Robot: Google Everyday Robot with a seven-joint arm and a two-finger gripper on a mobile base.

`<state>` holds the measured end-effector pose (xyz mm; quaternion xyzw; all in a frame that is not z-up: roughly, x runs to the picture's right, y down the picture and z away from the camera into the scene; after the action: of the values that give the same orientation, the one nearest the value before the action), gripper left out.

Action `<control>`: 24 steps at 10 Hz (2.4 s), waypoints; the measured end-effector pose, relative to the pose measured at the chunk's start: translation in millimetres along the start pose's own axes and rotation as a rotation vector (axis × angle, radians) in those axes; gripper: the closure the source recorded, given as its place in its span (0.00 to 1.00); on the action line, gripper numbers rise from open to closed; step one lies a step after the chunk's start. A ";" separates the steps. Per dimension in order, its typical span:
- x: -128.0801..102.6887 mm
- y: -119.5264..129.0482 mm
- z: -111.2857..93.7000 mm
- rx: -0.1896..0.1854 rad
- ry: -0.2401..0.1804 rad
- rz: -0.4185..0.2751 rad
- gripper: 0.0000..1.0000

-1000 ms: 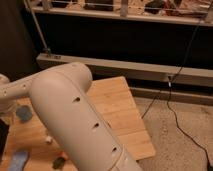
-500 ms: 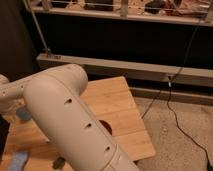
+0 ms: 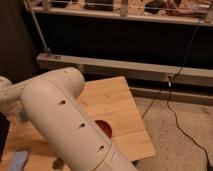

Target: Place the ceramic cup in the ceramic bowl

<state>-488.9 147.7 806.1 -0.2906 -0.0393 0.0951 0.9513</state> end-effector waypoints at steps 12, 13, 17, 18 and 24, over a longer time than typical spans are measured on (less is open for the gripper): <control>-1.0 -10.3 28.3 0.039 0.046 -0.053 0.91; 8.2 -17.6 20.0 0.063 0.059 -0.043 0.99; 64.6 -43.0 -45.3 0.134 0.075 0.033 1.00; 80.7 -44.2 -62.0 0.140 0.073 0.052 1.00; 196.6 -13.8 -143.3 0.094 0.029 0.192 1.00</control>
<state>-275.7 98.4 699.0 -0.2497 0.0068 0.1833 0.9508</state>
